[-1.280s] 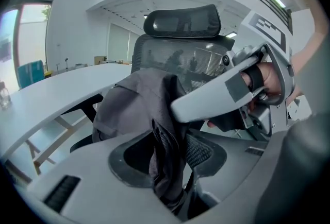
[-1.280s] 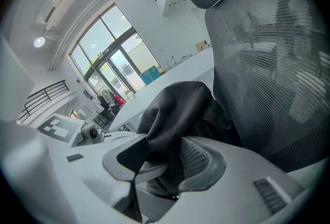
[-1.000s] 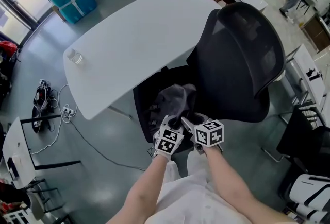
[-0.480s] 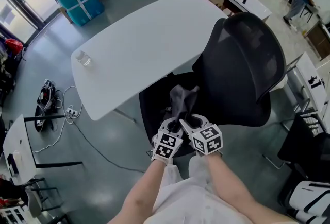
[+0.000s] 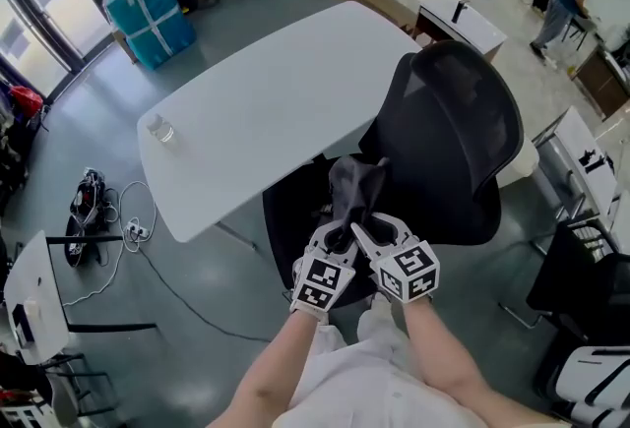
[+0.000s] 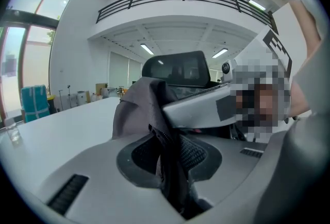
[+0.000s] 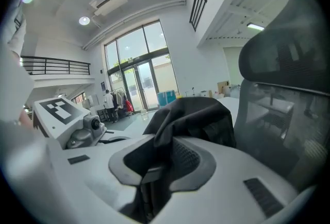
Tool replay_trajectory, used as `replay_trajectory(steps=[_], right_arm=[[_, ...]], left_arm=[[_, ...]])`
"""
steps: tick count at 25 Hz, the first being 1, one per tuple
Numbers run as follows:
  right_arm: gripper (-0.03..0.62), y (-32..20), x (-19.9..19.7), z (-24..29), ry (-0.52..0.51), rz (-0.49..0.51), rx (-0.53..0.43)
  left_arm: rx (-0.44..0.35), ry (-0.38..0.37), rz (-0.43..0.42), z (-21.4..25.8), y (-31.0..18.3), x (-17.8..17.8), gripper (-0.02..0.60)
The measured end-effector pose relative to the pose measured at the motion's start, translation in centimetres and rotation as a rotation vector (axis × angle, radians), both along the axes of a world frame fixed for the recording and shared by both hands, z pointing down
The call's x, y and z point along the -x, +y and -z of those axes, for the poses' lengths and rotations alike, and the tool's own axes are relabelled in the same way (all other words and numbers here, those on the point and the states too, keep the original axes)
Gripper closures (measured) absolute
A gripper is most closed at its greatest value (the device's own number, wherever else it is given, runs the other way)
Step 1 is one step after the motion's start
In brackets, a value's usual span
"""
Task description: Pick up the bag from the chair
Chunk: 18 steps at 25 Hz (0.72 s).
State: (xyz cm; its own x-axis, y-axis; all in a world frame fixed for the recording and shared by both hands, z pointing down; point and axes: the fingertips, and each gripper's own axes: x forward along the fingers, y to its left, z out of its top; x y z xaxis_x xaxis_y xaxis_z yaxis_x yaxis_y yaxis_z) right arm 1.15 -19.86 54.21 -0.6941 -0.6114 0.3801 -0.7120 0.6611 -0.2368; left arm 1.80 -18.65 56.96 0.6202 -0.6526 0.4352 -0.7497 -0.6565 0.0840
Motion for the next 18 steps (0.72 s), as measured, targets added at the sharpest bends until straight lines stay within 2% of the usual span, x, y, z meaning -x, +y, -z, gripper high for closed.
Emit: replay_trajectory(steps=[8,18], right_arm=[[0.502,-1.0,-0.3,7.8,-0.04,0.0,-0.161],[0.503,-1.4,-0.4,15.5,-0.077,-0.005,-0.305]], left_arm=[[-0.135,0.045,0.009,8.0,-1.2,-0.2,0.494],[-0.291,0.039,-0.014,15.8,-1.9,-0.2,0.494]])
